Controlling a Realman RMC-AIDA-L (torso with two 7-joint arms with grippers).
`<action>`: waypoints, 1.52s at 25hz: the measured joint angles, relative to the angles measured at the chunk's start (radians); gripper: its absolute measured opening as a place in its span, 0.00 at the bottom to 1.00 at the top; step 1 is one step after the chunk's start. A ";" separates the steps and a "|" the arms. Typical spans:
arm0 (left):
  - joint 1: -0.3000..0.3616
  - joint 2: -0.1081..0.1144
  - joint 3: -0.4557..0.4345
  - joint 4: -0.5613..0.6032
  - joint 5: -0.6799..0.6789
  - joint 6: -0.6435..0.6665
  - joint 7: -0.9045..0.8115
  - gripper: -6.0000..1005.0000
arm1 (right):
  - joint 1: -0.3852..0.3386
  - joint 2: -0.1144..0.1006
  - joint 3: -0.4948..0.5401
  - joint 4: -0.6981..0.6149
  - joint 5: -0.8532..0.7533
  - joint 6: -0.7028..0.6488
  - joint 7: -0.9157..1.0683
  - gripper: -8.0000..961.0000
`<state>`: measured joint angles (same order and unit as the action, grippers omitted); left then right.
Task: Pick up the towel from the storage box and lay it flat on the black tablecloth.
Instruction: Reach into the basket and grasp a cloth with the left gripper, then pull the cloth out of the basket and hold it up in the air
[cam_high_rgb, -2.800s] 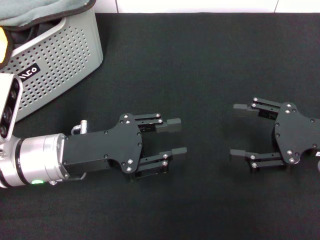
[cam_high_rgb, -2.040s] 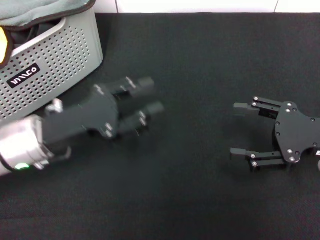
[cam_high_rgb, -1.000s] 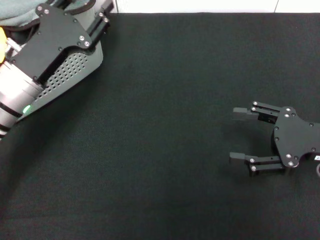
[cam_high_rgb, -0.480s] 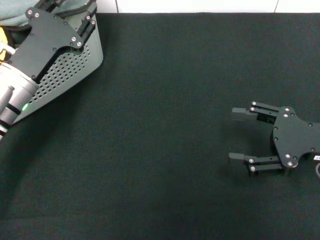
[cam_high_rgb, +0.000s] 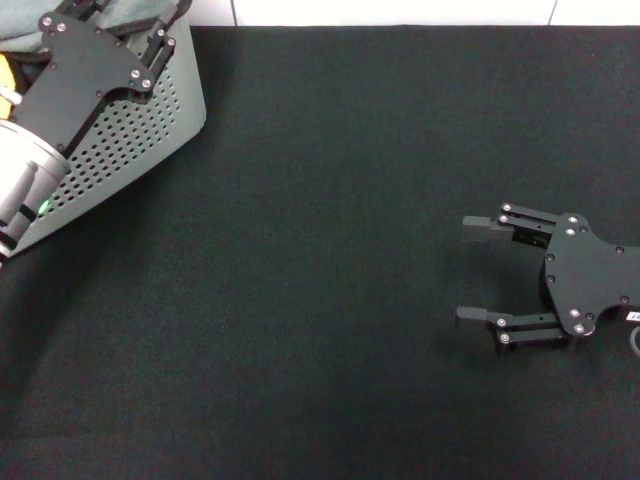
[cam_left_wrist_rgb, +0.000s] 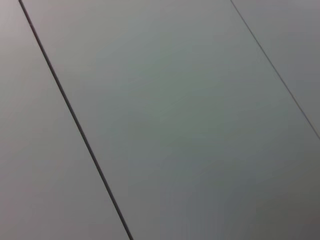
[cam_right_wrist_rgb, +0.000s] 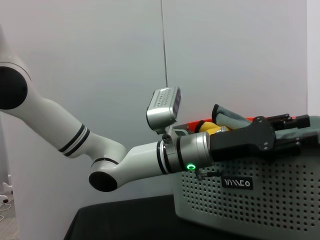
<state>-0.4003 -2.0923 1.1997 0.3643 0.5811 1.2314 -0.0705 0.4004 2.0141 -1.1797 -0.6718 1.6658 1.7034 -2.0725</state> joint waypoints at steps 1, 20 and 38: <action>-0.003 0.000 -0.001 -0.002 0.000 -0.005 0.009 0.53 | 0.000 0.000 0.000 0.000 0.000 0.000 0.000 0.92; -0.006 -0.005 -0.020 -0.016 0.000 -0.015 0.046 0.53 | 0.002 0.000 0.001 0.000 0.005 -0.001 -0.012 0.91; 0.001 -0.009 -0.016 -0.062 -0.102 0.111 0.033 0.15 | -0.005 0.000 0.000 0.000 0.007 0.010 -0.012 0.91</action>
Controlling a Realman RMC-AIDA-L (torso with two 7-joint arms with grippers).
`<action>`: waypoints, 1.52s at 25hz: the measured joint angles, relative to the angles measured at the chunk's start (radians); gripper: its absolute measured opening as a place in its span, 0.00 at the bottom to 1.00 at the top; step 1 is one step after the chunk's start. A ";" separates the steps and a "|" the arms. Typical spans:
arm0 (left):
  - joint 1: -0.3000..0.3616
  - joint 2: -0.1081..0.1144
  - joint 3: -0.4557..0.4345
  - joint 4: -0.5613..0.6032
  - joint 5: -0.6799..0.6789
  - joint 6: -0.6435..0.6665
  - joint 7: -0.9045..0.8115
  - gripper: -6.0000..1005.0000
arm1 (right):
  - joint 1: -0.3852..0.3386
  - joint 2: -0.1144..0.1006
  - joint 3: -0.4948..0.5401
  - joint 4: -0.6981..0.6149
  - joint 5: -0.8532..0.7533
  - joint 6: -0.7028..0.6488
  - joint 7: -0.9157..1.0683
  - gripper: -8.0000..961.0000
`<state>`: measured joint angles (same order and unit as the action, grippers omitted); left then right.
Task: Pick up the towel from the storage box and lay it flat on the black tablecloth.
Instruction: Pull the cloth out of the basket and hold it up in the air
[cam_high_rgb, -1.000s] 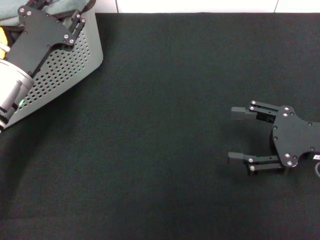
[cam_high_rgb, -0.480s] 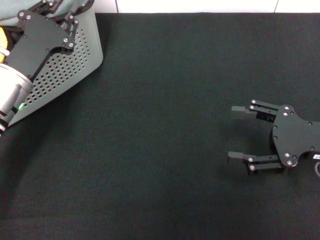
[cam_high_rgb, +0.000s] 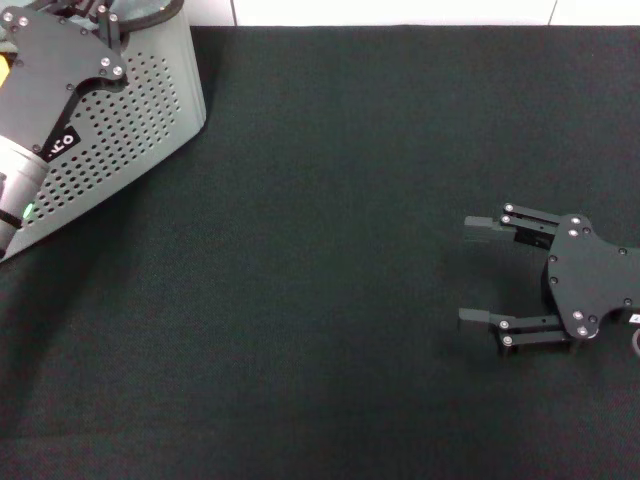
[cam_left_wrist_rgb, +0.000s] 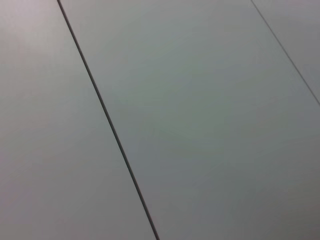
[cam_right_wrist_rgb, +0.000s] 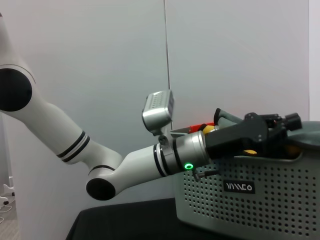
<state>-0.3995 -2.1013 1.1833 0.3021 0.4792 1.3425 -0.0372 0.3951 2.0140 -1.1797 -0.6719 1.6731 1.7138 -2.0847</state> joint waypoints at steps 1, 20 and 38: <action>0.001 0.000 0.000 -0.004 -0.002 0.018 -0.007 0.14 | -0.001 0.000 0.000 0.000 0.001 0.000 0.000 0.91; -0.009 0.001 -0.001 -0.086 0.003 0.064 0.133 0.07 | 0.001 0.001 0.000 0.002 -0.006 0.000 -0.003 0.91; -0.009 0.006 -0.007 -0.086 -0.026 -0.005 0.164 0.40 | 0.004 0.002 0.000 0.024 -0.001 0.001 -0.015 0.91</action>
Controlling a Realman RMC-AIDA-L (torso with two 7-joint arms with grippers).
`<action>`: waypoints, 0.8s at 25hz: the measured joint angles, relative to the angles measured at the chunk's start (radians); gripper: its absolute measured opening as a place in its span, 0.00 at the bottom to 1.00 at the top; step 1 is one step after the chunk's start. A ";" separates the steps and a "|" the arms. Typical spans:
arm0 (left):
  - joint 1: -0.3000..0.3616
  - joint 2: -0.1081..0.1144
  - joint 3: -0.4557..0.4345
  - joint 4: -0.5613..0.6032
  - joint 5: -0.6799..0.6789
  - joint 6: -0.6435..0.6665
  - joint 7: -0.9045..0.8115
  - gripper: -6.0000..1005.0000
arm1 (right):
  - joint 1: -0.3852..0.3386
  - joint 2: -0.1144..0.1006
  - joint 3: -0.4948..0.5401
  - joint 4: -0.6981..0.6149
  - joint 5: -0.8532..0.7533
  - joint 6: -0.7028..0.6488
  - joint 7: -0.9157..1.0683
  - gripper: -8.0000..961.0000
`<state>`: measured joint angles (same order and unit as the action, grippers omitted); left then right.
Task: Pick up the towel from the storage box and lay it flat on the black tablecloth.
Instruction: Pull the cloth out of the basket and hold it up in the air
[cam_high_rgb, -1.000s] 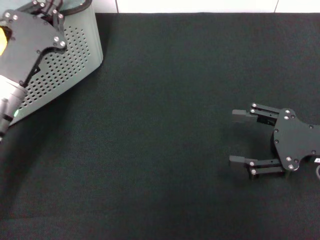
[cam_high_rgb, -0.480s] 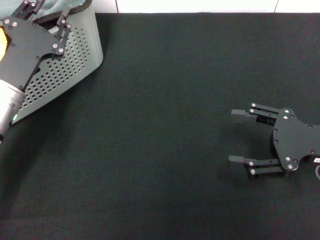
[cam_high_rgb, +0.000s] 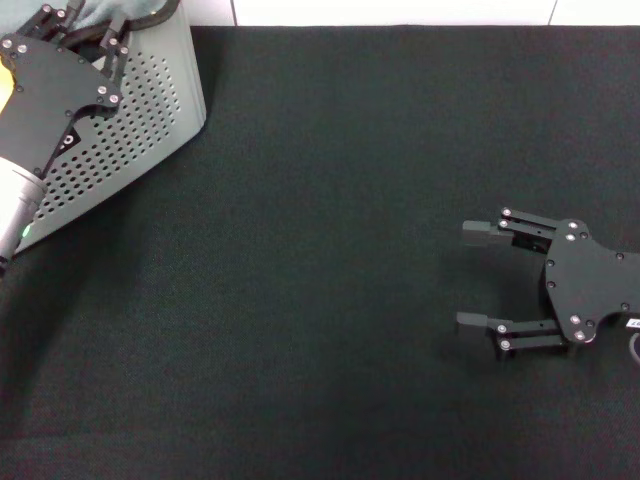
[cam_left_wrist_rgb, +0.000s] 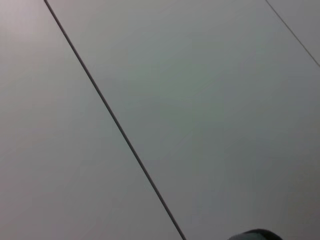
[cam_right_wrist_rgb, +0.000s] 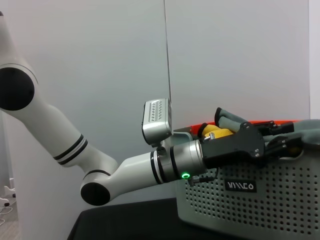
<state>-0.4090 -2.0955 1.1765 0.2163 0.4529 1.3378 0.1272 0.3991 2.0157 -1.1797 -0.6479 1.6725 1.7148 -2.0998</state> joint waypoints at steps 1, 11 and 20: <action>0.001 0.000 0.000 0.000 0.000 0.000 0.000 0.38 | 0.000 0.000 0.000 0.000 0.002 0.000 0.000 0.91; 0.005 -0.006 0.000 0.000 -0.025 0.015 -0.009 0.19 | 0.001 0.000 0.002 0.001 0.004 0.002 0.000 0.91; 0.006 0.003 0.009 0.007 -0.015 0.127 -0.281 0.04 | -0.002 0.000 0.006 0.001 0.004 0.004 -0.002 0.91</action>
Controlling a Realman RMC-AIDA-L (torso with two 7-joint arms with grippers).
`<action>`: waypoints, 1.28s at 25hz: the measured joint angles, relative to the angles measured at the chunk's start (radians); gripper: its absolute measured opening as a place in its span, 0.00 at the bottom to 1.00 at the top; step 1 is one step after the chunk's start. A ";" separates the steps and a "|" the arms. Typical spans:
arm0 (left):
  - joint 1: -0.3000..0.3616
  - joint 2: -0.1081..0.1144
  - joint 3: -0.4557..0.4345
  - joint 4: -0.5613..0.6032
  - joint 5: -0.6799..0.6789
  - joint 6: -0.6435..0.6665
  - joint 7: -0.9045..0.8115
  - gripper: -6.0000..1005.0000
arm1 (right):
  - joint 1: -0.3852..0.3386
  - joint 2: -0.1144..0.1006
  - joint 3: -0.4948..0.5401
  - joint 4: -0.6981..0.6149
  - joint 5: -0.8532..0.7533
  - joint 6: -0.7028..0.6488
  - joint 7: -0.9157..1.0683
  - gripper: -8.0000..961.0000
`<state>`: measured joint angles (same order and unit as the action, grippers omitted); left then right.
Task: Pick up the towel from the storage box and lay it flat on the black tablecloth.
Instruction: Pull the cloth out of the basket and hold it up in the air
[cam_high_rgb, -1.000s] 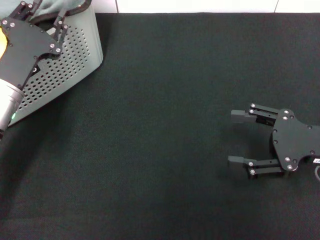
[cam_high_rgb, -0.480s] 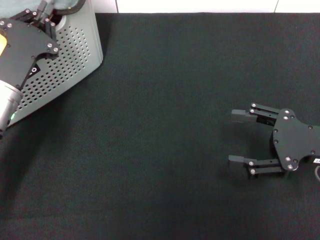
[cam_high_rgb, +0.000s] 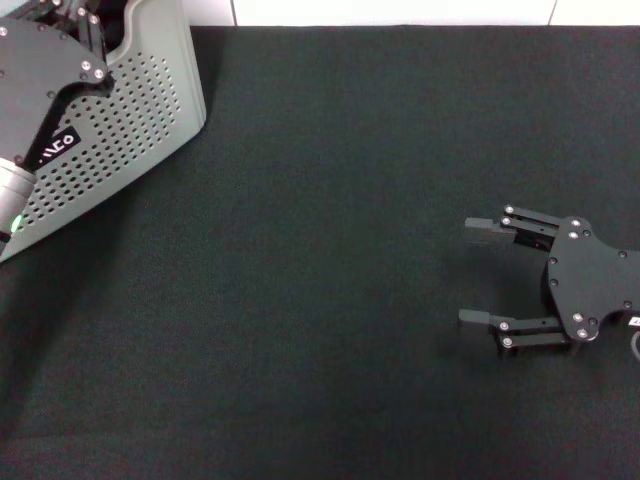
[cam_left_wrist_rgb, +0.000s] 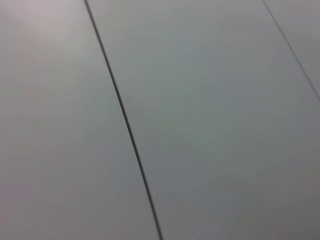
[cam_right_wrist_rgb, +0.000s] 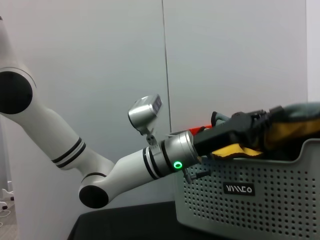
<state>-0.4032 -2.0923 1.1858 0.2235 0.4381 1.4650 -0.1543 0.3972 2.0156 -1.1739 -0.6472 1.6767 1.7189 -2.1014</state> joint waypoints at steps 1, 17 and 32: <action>0.001 0.001 0.000 0.000 0.003 0.021 -0.033 0.04 | 0.000 0.000 0.001 0.000 0.000 0.002 0.000 0.91; 0.067 0.000 0.005 0.199 0.247 0.560 -0.579 0.04 | 0.008 -0.001 0.021 0.000 0.006 -0.003 -0.012 0.90; 0.083 0.000 0.115 0.329 0.247 0.567 -0.764 0.04 | 0.041 0.002 0.020 -0.003 0.141 0.014 -0.006 0.90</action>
<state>-0.3204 -2.0919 1.3010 0.5529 0.6848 2.0318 -0.9185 0.4382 2.0172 -1.1535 -0.6501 1.8175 1.7328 -2.1072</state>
